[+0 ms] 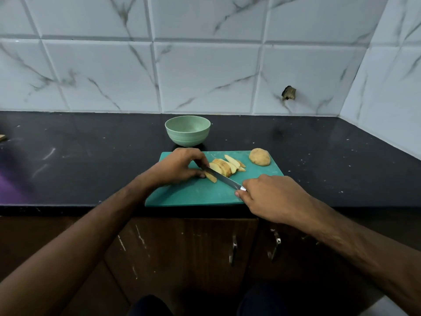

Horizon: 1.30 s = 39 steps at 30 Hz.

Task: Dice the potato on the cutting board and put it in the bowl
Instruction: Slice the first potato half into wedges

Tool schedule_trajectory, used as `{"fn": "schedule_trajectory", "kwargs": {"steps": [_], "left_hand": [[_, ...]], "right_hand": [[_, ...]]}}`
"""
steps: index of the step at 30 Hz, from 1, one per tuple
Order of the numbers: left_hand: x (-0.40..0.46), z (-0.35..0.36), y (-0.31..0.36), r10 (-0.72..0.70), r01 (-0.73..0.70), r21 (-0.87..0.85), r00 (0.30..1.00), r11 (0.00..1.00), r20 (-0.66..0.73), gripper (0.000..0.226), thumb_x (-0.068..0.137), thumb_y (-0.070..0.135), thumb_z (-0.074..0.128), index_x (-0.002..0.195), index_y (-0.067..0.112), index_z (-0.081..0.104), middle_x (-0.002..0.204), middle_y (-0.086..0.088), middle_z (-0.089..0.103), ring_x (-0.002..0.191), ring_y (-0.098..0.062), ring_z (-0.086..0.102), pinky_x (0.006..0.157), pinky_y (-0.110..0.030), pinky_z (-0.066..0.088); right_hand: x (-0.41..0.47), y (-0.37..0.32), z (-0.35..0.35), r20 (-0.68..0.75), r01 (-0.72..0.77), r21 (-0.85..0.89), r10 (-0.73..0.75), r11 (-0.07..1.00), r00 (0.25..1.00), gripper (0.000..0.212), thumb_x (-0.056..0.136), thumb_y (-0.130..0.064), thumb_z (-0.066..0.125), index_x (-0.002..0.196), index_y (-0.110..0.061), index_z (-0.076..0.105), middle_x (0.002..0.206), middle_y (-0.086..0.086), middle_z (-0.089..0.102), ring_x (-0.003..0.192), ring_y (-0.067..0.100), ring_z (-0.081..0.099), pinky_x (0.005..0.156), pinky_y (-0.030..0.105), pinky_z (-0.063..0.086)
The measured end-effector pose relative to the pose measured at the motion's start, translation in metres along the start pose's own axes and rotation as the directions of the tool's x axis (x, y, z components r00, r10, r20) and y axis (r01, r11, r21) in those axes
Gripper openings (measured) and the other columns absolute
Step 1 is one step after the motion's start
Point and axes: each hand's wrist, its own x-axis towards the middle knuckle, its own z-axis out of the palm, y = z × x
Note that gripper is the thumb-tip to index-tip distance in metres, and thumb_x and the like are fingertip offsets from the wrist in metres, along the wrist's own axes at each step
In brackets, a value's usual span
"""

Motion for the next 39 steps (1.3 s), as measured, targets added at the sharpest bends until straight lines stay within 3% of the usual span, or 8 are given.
{"fn": "schedule_trajectory", "kwargs": {"steps": [5,8,21,30,39], "left_hand": [[0.017,-0.009,-0.01,-0.048,0.061,-0.081,0.986,0.995,0.159,0.024,0.078,0.019,0.087,0.098,0.025,0.074,0.1,0.013,0.072,0.094,0.003,0.063,0.078,-0.013,0.046],[0.022,-0.011,-0.012,-0.045,0.073,-0.134,0.978,0.988,0.202,0.024,0.076,0.017,0.088,0.097,0.022,0.077,0.099,0.01,0.074,0.093,0.0,0.066,0.077,-0.011,0.045],[0.026,-0.01,-0.017,-0.01,0.057,-0.204,0.974,0.977,0.225,0.027,0.074,0.014,0.089,0.092,0.029,0.076,0.097,0.011,0.075,0.092,-0.005,0.067,0.08,-0.013,0.048],[0.026,-0.013,-0.016,0.041,-0.001,-0.171,0.972,0.985,0.23,0.024,0.075,0.015,0.088,0.096,0.019,0.078,0.097,0.01,0.073,0.093,-0.007,0.067,0.082,-0.018,0.049],[0.022,-0.012,-0.015,0.062,-0.03,-0.15,0.975,0.988,0.215,0.022,0.077,0.018,0.087,0.095,0.025,0.078,0.096,0.007,0.069,0.09,-0.01,0.066,0.079,-0.016,0.048]], "right_hand": [[0.003,0.004,-0.001,0.004,0.017,-0.037,-0.017,0.999,1.0,0.043,0.107,-0.054,0.027,0.103,-0.025,0.058,0.08,-0.008,0.054,0.073,0.009,0.054,0.065,0.03,0.043],[0.005,0.006,-0.001,0.006,0.014,-0.041,-0.014,0.999,1.0,0.042,0.107,-0.055,0.026,0.102,-0.027,0.056,0.08,-0.008,0.054,0.073,0.008,0.054,0.061,0.028,0.039],[0.013,-0.001,-0.005,0.016,0.065,-0.055,-0.064,0.996,0.998,0.04,0.108,-0.051,0.027,0.096,-0.024,0.054,0.08,-0.006,0.055,0.072,0.01,0.055,0.071,0.033,0.05],[0.046,-0.01,0.0,0.05,0.1,0.011,-0.101,0.995,0.994,0.043,0.109,-0.05,0.03,0.1,-0.017,0.057,0.082,-0.002,0.054,0.07,0.009,0.05,0.06,0.032,0.037],[-0.01,0.018,0.001,0.141,0.047,0.061,-0.055,0.997,0.988,0.039,0.108,-0.053,0.03,0.084,-0.027,0.047,0.08,-0.004,0.056,0.07,0.009,0.053,0.061,0.03,0.04]]}}
